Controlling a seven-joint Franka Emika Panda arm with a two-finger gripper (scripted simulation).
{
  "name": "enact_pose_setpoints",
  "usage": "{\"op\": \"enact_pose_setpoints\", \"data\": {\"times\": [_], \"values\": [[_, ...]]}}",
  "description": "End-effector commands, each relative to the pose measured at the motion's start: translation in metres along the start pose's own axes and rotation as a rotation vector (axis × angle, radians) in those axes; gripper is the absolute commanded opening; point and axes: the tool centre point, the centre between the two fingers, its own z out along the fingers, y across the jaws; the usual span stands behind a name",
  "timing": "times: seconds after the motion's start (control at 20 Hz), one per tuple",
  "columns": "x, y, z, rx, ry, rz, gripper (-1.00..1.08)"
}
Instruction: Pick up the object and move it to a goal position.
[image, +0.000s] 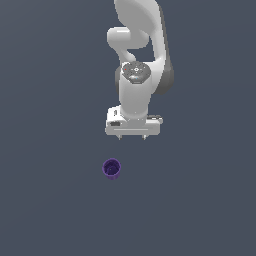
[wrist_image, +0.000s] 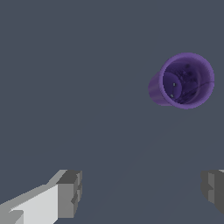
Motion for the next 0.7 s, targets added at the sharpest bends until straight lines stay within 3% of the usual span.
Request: {"op": "enact_pose_setpoints", "data": {"times": [0.0,0.3,0.65], "values": [[0.000,0.000,0.000,0.000,0.000,0.000,0.28],[0.004,-0.018,-0.009,0.010,0.019,-0.027,0.28],[0.005,-0.018,-0.007,0.004,0.015,-0.040,0.28]]}}
